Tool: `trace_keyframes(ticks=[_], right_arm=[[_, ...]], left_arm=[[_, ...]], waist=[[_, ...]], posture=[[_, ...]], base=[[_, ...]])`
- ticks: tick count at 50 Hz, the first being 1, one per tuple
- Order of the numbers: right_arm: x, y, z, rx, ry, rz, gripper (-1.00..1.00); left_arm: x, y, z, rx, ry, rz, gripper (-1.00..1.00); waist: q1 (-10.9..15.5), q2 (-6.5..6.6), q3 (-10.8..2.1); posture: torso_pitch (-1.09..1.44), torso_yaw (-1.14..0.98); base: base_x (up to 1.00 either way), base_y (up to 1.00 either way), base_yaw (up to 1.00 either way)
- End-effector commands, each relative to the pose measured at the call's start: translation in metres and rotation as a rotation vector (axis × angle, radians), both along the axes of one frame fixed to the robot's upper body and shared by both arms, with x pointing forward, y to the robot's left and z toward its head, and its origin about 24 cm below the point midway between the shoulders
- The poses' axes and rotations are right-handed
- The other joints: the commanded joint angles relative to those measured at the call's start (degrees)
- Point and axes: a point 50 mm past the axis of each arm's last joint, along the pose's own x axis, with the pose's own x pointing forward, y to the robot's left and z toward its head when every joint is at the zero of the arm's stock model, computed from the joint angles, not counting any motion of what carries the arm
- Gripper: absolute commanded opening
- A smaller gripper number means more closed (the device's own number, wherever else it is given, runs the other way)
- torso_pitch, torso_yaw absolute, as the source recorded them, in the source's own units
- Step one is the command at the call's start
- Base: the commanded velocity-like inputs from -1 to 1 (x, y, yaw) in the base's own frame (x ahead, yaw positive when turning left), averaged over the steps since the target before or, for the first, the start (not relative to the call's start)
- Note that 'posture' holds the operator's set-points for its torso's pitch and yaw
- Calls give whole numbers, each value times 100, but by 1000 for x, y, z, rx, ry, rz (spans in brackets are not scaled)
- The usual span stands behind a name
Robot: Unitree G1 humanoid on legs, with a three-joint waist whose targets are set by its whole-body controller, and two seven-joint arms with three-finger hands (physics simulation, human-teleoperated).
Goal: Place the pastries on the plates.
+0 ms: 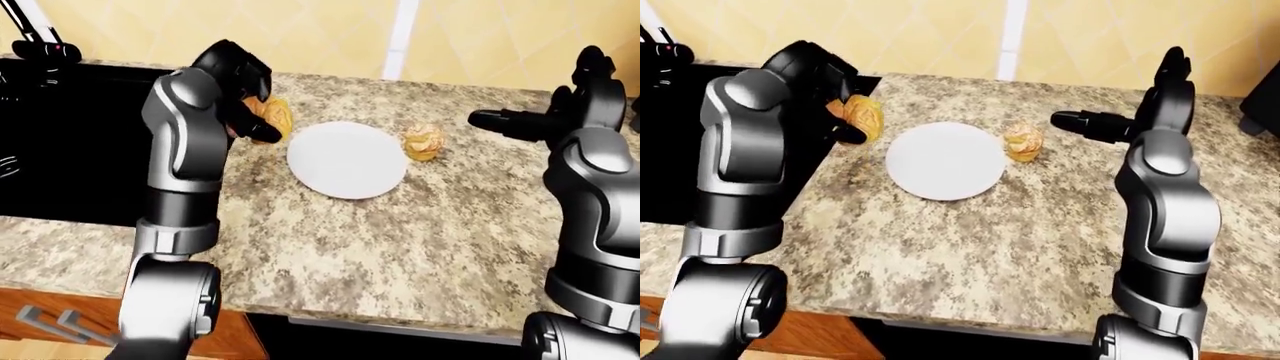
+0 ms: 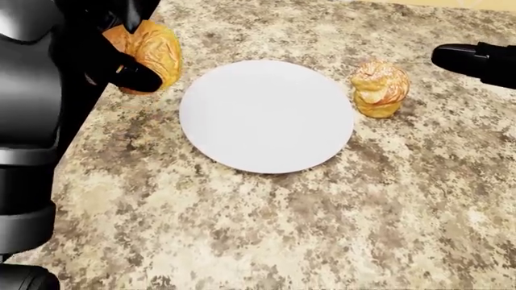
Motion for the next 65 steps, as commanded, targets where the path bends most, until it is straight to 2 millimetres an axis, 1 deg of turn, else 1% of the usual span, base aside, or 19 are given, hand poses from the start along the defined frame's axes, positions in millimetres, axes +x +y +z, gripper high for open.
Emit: trace_keyframes(ticks=[1,8,21,25,27,29,35,37,39,40,42,43,44,45,46,47,50,57,65], right_arm=[[-5,0,19,-26,-92,-3,100],[-7,-1,15,-23,-89,-5,100],[-11,0,20,-13,-82,2,100],[-11,0,12,-13,-81,3,100],[-11,0,22,-12,-82,3,100],[-11,1,12,-13,-81,6,100],[-12,-1,20,-12,-76,3,100],[-13,-2,10,-12,-75,1,100],[-13,-2,21,-12,-77,-1,100],[-14,-3,14,-13,-77,-1,100],[-15,-3,21,-12,-77,-2,100],[-15,-3,21,-12,-77,-3,100],[-16,-3,13,-12,-75,-3,100],[-16,-2,11,-11,-75,-2,100],[-16,-3,11,-11,-76,-4,100],[-15,-3,11,-12,-76,-5,100],[-13,-2,20,-12,-73,-1,100],[-8,3,12,-27,-66,17,100],[14,14,29,-75,-67,66,100]], left_arm=[[-1,-14,28,20,-111,-49,-100],[16,-53,35,25,-117,-151,-100],[30,-106,20,8,-89,-275,-100],[32,-115,13,14,-76,-300,-100],[32,-119,11,16,-70,-310,-100],[32,-123,8,20,-62,-322,-100],[32,-133,-1,28,-46,-347,-100],[32,-133,-5,30,-36,-346,-100],[31,-134,-7,30,-30,-349,-100],[31,-133,-7,33,-29,-349,-77],[31,-132,-9,33,-24,-346,-61],[31,-132,-9,35,-23,-349,-32],[30,-132,-10,35,-20,-348,17],[30,-133,-10,34,-19,-350,50],[30,-132,-10,34,-20,-350,57],[30,-132,-11,33,-16,-350,97],[30,-133,-12,33,-6,-355,100],[30,-129,-9,29,-10,-343,100],[23,-109,24,11,-83,-276,100]], waist=[[-1,-17,-166],[16,-81,-177],[17,-160,-189],[17,-193,-189],[27,-206,-193],[23,-220,-211],[42,-239,-206],[41,-242,-200],[49,-249,-195],[42,-255,-206],[48,-256,-198],[47,-257,-199],[47,-257,-196],[46,-257,-190],[51,-257,-184],[52,-262,-187],[53,-274,-201],[48,-263,-196],[21,-212,-179]], posture=[[0,0],[0,0],[0,0],[0,0],[0,0],[0,0],[0,0],[0,0],[0,0],[0,0],[0,0],[0,0],[0,0],[0,0],[0,0],[0,0],[0,0],[0,0],[0,0]], base=[[0,0,0],[0,0,0],[0,0,0],[0,0,0],[0,0,0],[0,0,0],[0,0,0],[0,0,0],[0,0,0],[0,0,0],[0,0,0],[0,0,0],[0,0,0],[0,0,0],[0,0,0],[0,0,0],[0,0,0],[0,0,0],[0,0,0]])
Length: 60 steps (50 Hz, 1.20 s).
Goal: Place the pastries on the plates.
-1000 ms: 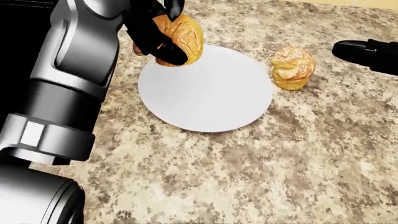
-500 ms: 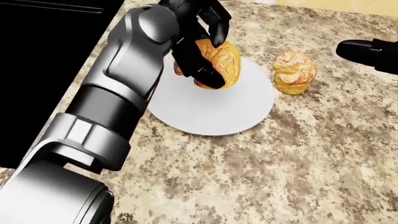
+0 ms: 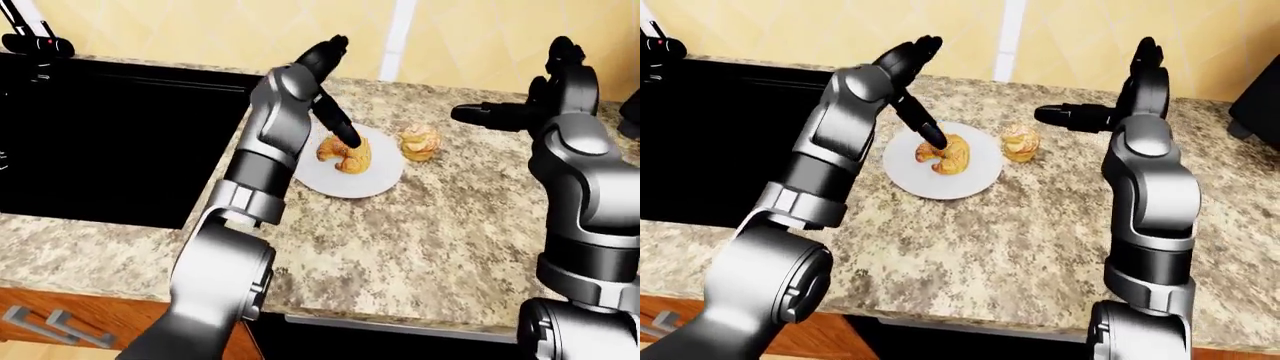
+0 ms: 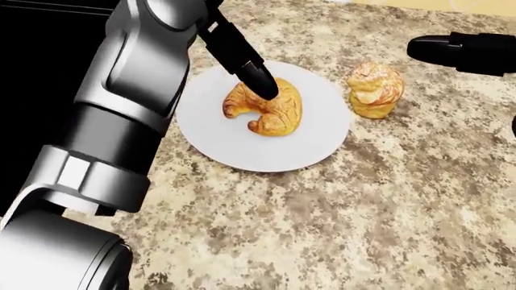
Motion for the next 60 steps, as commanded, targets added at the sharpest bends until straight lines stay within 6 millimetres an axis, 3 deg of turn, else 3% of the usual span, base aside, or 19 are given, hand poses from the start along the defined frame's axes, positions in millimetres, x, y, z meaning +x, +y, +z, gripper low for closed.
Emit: trace_keyframes(ticks=[1,10,15,22,26,31,38,60], right_arm=[[-2,0,22,-36,-100,-2,100],[20,9,26,-83,-75,40,100],[30,20,33,-171,-23,115,100],[46,28,37,-255,54,161,100],[53,30,38,-296,82,169,100],[59,35,37,-354,120,197,100],[67,33,29,-483,149,172,100],[66,44,3,-519,214,221,100]], left_arm=[[-9,5,36,-14,-109,8,100],[-31,40,67,-93,-180,111,100],[-55,70,80,-225,-229,207,100],[-88,99,82,-279,-244,281,100],[-97,110,88,-295,-277,321,100],[-106,119,94,-298,-296,343,100],[-113,128,87,-299,-294,375,100],[-116,137,84,-294,-293,410,100]], waist=[[7,-18,-182],[-20,79,-162],[-54,150,-149],[-90,242,-121],[-92,275,-116],[-97,299,-110],[-105,340,-108],[-96,340,-115]], posture=[[0,0],[0,0],[0,0],[0,0],[0,0],[0,0],[0,0],[0,0]], base=[[0,0,0],[0,0,0],[0,0,0],[0,0,0],[0,0,0],[0,0,0],[0,0,0],[0,0,0]])
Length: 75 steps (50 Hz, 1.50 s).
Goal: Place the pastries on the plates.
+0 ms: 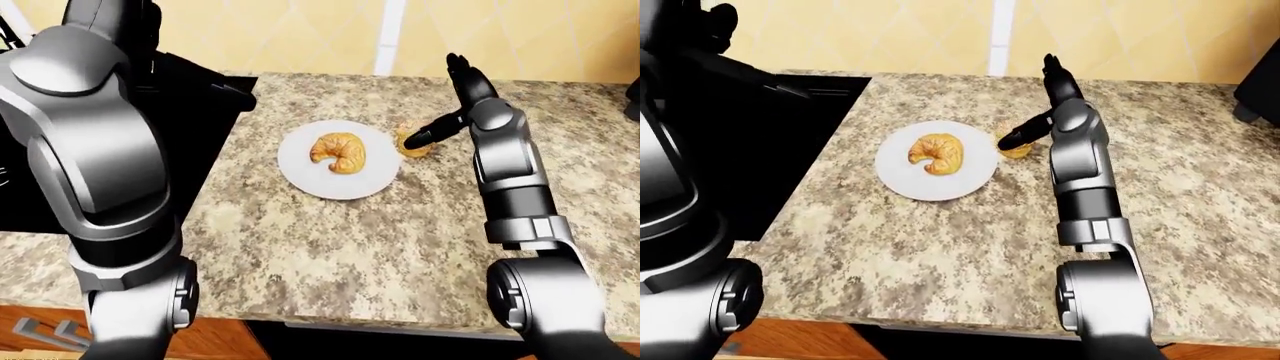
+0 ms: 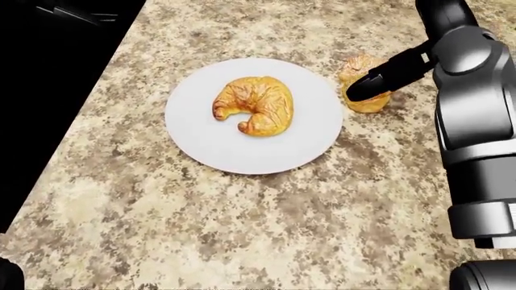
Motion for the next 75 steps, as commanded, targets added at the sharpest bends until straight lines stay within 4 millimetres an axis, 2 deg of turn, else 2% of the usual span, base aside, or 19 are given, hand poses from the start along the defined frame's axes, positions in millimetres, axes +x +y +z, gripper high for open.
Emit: trace_keyframes(ticks=[1,28,50,54,55,59,62,70,75], right_arm=[[-3,1,23,-17,-87,3,100],[-3,-2,-7,-47,-16,1,100],[11,3,-14,-50,-6,-4,99],[11,2,-14,-56,-4,-8,90],[11,2,-14,-61,-2,-7,80],[11,1,-14,-59,-1,-8,73],[11,1,-14,-58,-1,-9,58],[12,-1,-13,-64,-2,-16,48],[12,-1,-14,-65,-1,-16,36]], left_arm=[[-7,0,15,17,-74,5,100],[-5,1,13,27,-54,13,100],[-6,3,10,31,-48,21,100],[-6,4,10,31,-46,20,100],[-6,4,10,34,-46,21,100],[-5,3,11,36,-45,20,100],[-5,3,12,37,-47,20,100],[-7,4,12,40,-46,20,100],[-8,5,13,41,-50,22,100]], waist=[[-3,5,-183],[-8,8,-208],[-17,21,-220],[-14,18,-224],[-13,17,-224],[-10,15,-222],[-10,13,-220],[-10,14,-217],[-8,12,-216]], posture=[[0,0],[0,0],[0,0],[0,0],[0,0],[0,0],[0,0],[0,0],[0,0]], base=[[0,0,0],[0,0,0],[0,0,0],[0,0,0],[0,0,0],[0,0,0],[0,0,0],[0,0,0],[0,0,0]])
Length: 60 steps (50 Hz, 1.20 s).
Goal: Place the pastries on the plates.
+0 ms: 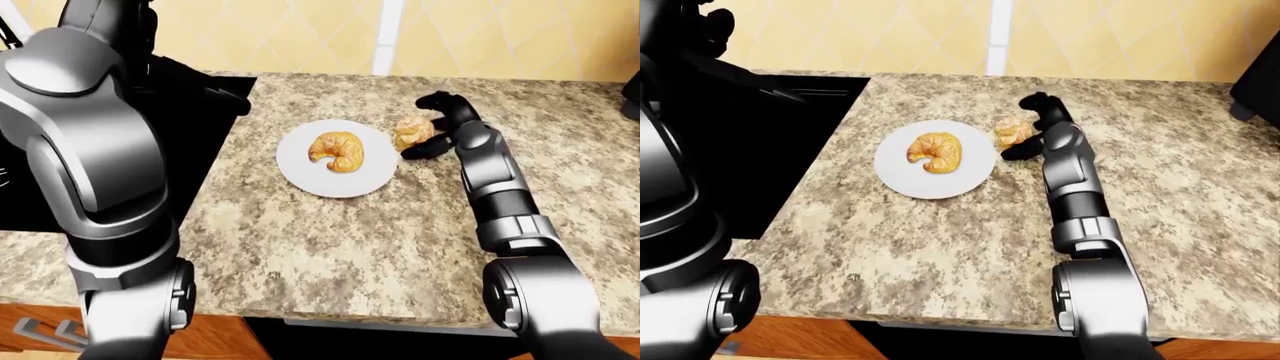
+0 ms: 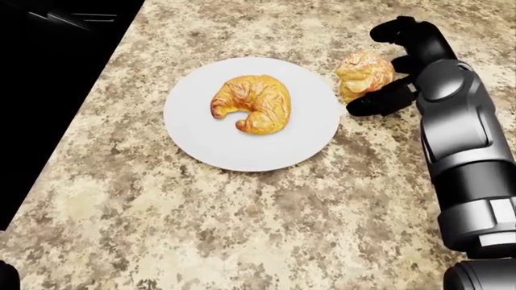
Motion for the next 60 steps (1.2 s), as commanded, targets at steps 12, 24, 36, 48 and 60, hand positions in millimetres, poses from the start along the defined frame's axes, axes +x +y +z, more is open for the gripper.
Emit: trace_keyframes(ticks=[12,24,36,48,60], right_arm=[[1,5,21,-17,-101,14,12],[2,4,28,-11,-134,-2,-25],[0,-4,54,19,-218,-42,-100],[-19,-12,89,125,-293,-102,-100],[-85,-3,136,419,-455,-41,-100]], left_arm=[[-10,2,14,16,-79,13,100],[-12,3,12,16,-75,16,100],[-10,1,16,17,-80,14,100],[-13,4,15,13,-82,25,100],[-22,5,3,-27,-104,38,100]], waist=[[1,0,-180],[3,-8,-189],[16,-5,-180],[25,-26,-152],[78,-47,-100]], posture=[[0,0],[0,0],[0,0],[0,0],[0,0]], base=[[0,0,0],[0,0,0],[0,0,0],[0,0,0],[0,0,0]])
